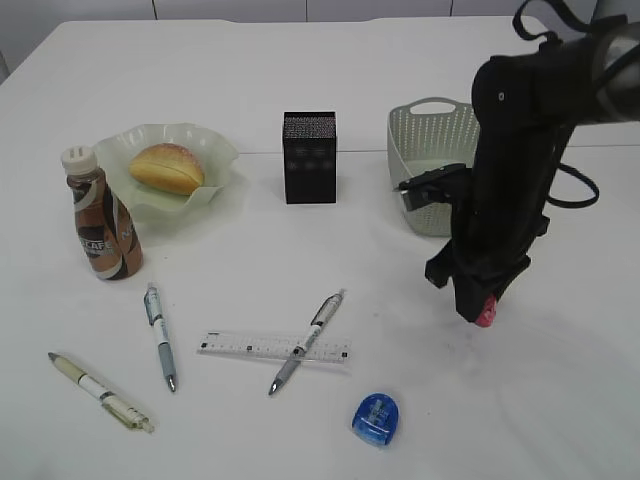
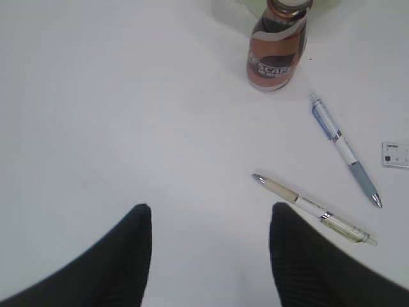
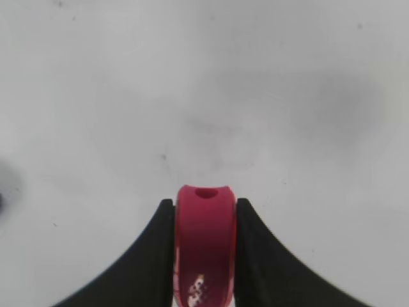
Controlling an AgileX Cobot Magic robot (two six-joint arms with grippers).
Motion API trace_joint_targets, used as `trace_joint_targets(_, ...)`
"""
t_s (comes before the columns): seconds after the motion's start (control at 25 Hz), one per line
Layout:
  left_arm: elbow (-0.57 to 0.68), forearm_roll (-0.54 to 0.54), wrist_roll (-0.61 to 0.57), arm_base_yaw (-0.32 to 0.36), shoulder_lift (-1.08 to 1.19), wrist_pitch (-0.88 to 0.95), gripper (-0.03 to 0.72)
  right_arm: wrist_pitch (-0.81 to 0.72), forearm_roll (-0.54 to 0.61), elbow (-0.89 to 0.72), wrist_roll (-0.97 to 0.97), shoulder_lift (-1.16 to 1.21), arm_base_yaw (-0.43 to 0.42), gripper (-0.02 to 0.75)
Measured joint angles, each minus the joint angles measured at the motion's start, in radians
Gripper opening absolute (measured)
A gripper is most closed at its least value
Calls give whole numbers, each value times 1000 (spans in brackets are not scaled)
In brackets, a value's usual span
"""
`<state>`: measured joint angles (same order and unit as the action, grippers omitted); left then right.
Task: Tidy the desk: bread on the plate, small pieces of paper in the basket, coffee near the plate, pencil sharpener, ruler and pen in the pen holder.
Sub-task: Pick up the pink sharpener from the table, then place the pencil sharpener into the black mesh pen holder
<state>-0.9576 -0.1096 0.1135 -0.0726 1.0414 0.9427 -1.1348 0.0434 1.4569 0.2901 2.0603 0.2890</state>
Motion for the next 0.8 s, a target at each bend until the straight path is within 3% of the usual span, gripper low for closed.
trace_joint_targets(0.32, 0, 0, 0, 0, 0, 42, 410, -75, 55, 197, -339, -4, 0, 174)
trace_joint_targets(0.8, 0, 0, 0, 0, 0, 67, 407, -71, 20, 476, -382, -17, 82, 174)
